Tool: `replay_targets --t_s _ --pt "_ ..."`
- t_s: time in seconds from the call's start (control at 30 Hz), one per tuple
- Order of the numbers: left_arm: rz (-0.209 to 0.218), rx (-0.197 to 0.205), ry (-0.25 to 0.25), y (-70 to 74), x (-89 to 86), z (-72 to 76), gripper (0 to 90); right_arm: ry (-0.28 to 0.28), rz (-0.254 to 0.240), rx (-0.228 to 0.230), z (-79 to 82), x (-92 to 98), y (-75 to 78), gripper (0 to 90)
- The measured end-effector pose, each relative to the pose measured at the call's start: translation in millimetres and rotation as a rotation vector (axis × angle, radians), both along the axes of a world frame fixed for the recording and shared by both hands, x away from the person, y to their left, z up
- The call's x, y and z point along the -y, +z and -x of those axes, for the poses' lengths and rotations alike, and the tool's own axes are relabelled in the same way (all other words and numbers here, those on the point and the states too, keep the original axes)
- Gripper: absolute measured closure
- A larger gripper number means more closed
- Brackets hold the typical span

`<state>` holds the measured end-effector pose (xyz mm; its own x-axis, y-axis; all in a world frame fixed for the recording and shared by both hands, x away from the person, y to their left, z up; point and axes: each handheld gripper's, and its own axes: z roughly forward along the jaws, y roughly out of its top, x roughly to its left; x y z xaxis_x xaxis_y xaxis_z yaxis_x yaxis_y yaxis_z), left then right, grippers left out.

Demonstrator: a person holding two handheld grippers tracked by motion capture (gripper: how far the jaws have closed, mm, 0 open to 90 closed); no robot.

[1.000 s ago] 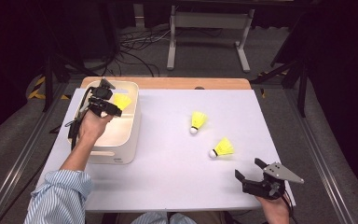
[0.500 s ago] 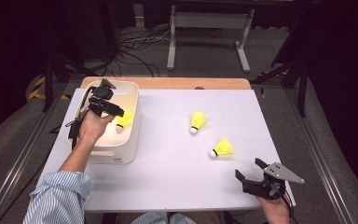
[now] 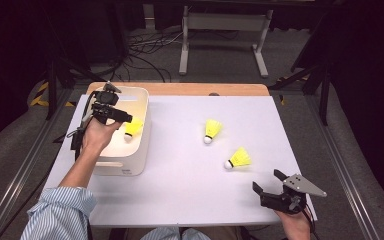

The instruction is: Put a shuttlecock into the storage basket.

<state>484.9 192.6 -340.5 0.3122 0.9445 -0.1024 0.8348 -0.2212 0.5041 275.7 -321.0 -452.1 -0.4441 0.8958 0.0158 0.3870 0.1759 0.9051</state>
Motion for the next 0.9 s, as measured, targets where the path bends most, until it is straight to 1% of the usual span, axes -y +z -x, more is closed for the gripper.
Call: replay_targets --t_s 0.07,0.2,0.3,0.43,0.53,0.67,0.83,0.9 --pt "0.009 0.015 -0.005 2.7 -0.7 2.9 36.8 0.002 0.000 -0.001 -0.1 0.0 0.0 10.0" --pt "0.012 0.024 -0.009 4.8 -0.5 5.8 36.3 0.005 -0.002 0.000 0.1 -0.2 0.1 10.0" --pt "-0.003 0.043 -0.018 6.9 1.6 9.3 35.7 0.004 -0.003 0.001 0.2 -0.1 0.1 10.0" --pt "-0.001 0.056 -0.025 8.7 2.9 12.4 35.5 0.005 -0.003 0.001 0.2 -0.1 0.1 10.0" --pt "0.008 0.065 -0.028 9.8 3.9 14.7 35.3 0.001 -0.004 0.001 0.2 0.1 0.2 10.0" --pt "0.022 0.076 -0.042 13.1 6.2 19.0 35.3 0.004 -0.003 0.002 0.3 -0.2 0.2 10.0" --pt "0.046 0.103 -0.059 18.3 9.9 25.2 36.1 0.002 -0.003 0.000 0.3 -0.1 0.3 10.1" --pt "0.053 0.106 -0.066 19.8 11.5 27.4 36.3 0.005 -0.003 0.000 0.2 -0.3 0.2 10.1"
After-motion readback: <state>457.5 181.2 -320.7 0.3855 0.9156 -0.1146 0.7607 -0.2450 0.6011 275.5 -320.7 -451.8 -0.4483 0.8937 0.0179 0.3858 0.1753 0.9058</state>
